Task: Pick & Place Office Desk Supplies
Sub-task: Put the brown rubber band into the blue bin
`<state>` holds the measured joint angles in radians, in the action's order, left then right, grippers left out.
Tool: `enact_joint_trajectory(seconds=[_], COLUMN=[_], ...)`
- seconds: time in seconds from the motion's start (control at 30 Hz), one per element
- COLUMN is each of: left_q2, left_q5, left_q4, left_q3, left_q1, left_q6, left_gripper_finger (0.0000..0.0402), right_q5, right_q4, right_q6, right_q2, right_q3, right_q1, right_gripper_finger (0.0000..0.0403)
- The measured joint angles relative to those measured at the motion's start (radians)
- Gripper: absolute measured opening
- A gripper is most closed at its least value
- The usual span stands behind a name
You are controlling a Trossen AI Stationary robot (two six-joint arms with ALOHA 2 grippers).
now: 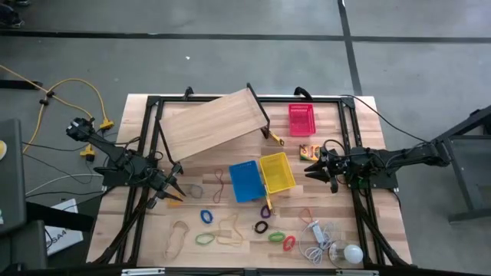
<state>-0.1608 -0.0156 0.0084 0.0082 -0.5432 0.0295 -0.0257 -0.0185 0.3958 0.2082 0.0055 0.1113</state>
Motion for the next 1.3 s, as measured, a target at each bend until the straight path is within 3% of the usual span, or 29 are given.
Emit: enact_joint_trajectory(seconds=[0.27,0.47,0.67,0.97,1.2,1.3], left_q2=[0.000,0.000,-0.006,-0.081,-0.211,-0.275], left_q5=[-0.002,-0.068,-0.082,-0.093,-0.098,-0.149], left_q4=[-0.001,0.001,-0.013,-0.062,-0.082,-0.138], left_q3=[0.000,0.003,0.044,0.174,0.317,0.392], left_q1=[0.000,0.000,0.000,-0.008,-0.053,-0.074], left_q6=[-0.053,-0.086,-0.056,-0.044,0.006,-0.006], left_gripper_finger=[0.0081,0.0081,0.0081,0.0081,0.0081,0.0081], right_q5=[0.000,0.000,0.000,0.000,0.000,0.000], right_q4=[0.000,0.000,0.000,0.000,0.000,0.000], right_q6=[0.000,0.000,0.000,0.000,0.000,0.000], right_q2=[0.000,0.000,0.000,0.000,0.000,0.000], right_q3=[0.000,0.000,0.000,0.000,0.000,0.000], right_q1=[0.000,0.000,0.000,0.000,0.000,0.000], right_gripper_finger=[0.0089,0.0089,0.0089,0.0089,0.0089,0.0089])
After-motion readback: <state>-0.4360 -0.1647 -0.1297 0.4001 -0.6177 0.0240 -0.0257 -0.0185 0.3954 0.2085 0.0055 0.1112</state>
